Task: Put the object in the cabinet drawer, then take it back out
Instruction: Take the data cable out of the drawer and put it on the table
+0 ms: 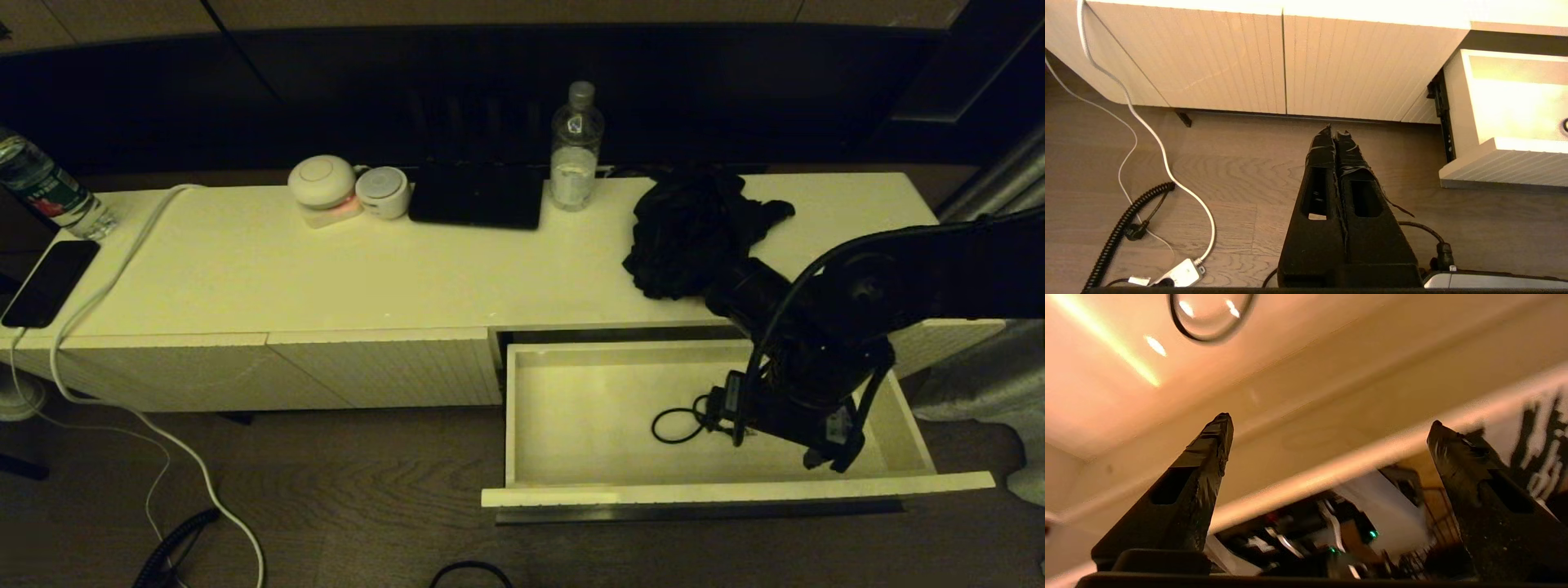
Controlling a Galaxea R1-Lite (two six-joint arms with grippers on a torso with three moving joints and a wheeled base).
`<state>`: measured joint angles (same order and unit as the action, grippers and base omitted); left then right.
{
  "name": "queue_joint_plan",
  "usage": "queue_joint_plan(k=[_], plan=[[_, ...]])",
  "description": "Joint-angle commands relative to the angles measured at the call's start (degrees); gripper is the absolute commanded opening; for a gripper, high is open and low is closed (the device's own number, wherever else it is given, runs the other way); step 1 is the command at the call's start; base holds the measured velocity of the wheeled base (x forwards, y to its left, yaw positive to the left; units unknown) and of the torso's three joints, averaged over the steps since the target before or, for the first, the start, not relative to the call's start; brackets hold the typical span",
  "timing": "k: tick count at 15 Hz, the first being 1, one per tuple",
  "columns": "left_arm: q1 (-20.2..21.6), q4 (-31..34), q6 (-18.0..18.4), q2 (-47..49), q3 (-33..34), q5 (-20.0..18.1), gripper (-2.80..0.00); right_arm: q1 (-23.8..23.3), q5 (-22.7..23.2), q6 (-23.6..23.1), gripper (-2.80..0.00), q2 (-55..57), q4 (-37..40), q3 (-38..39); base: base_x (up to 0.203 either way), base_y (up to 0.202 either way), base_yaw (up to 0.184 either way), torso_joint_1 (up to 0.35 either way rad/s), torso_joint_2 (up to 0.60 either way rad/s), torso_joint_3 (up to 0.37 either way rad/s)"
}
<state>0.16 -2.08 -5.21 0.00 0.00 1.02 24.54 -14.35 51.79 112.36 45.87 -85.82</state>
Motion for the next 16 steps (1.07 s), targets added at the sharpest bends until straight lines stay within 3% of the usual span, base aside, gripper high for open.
queue_joint_plan(k=[1, 16], plan=[[0.0, 0.0, -0.1, -0.1, 0.0, 0.0, -2.80, -0.8, 0.0, -1.0, 0.00, 4.2, -1.6, -0.8, 0.000, 0.000, 0.000, 0.000, 0.00, 0.000], [0.0, 0.0, -0.1, -0.1, 0.0, 0.0, -2.80, -6.5, 0.1, -24.3, 0.00, 9.0, -8.6, -6.0, 0.000, 0.000, 0.000, 0.000, 0.00, 0.000]])
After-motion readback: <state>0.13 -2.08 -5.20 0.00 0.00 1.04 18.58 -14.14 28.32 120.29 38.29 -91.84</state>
